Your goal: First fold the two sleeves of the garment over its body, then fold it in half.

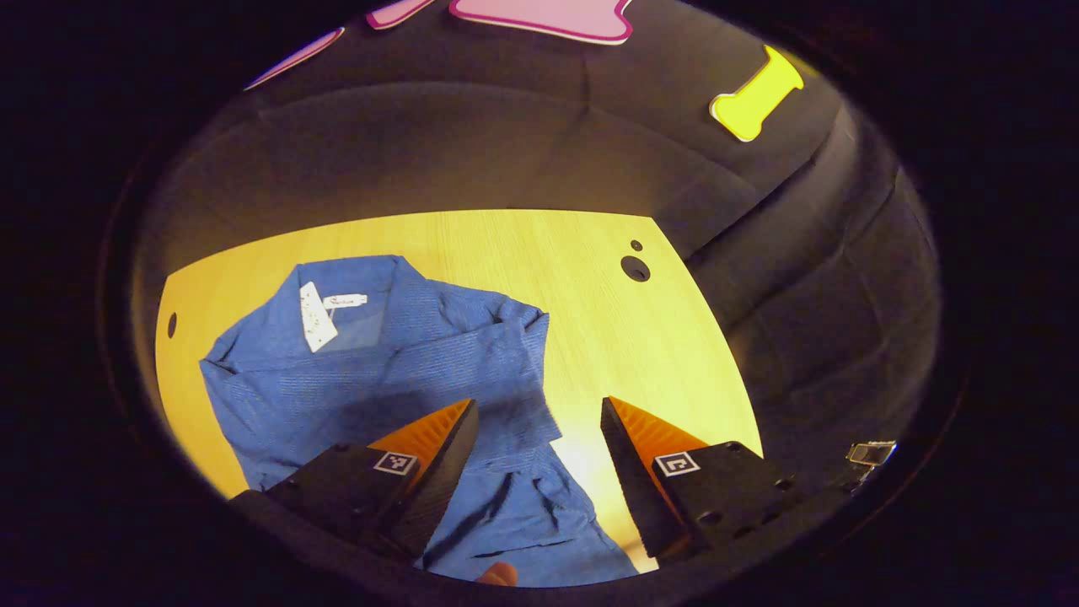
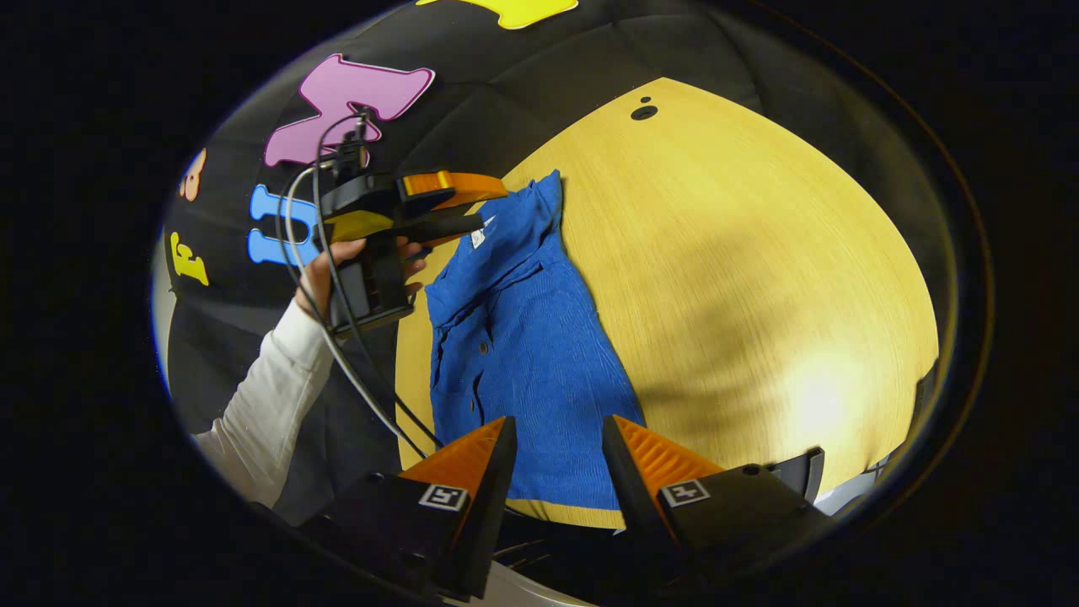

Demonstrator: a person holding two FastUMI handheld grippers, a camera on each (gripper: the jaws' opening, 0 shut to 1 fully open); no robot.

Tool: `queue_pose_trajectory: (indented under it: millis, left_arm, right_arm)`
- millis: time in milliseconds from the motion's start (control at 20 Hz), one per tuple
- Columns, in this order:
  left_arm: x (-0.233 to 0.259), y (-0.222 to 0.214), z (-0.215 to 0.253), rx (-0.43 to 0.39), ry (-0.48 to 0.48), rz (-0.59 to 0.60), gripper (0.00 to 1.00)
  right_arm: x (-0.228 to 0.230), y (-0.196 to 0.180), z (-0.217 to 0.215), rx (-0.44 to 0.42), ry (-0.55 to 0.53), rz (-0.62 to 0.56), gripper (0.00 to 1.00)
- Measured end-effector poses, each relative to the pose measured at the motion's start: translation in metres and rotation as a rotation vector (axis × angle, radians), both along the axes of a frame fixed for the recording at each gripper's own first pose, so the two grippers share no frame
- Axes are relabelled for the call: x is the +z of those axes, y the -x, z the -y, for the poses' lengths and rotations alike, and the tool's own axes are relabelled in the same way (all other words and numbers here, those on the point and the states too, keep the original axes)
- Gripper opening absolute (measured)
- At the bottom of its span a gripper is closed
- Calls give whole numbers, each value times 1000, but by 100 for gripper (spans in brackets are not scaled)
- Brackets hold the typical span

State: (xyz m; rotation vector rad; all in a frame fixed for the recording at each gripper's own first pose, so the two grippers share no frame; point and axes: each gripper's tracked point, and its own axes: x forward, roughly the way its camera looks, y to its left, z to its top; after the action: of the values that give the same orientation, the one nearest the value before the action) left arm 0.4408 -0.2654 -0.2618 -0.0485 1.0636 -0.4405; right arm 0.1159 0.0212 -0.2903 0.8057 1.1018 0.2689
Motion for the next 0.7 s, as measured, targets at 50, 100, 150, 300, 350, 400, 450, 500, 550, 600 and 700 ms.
queue_pose_trajectory:
  millis: [50, 100, 150, 300, 350, 400, 450, 500, 550, 600, 700]
  left_arm:
    - [9, 15, -16, -4, -5, 7, 85]
    - [16, 28, -34, -5, -10, 13, 85]
    - [21, 43, -56, 7, -23, 18, 85]
    - [18, 99, -138, 80, -101, -17, 85]
    - [11, 122, -166, 109, -119, -42, 85]
    - [-3, 152, -200, 147, -145, -83, 85]
    - [-17, 175, -225, 179, -167, -125, 85]
    - [-32, 200, -247, 215, -185, -181, 85]
    - [-52, 235, -267, 255, -175, -271, 85]
    - [-62, 257, -275, 261, -140, -321, 85]
    - [-80, 291, -295, 301, -124, -394, 85]
  right_arm:
    - [0, 0, -7, 20, -5, 0, 73]
    - [0, -1, -11, 37, 1, 3, 74]
    - [-3, 0, -13, 53, 16, 3, 74]
    - [-16, 4, -20, 91, 58, -29, 97]
    - [-20, 5, -25, 99, 70, -39, 96]
    - [-25, 8, -25, 107, 99, -57, 96]
    - [-33, 12, -24, 122, 144, -79, 76]
    - [-40, 18, -23, 143, 189, -97, 97]
    - [-46, 24, -24, 169, 237, -110, 97]
    - [-48, 31, -29, 198, 258, -117, 98]
    - [-57, 52, -43, 265, 259, -162, 98]
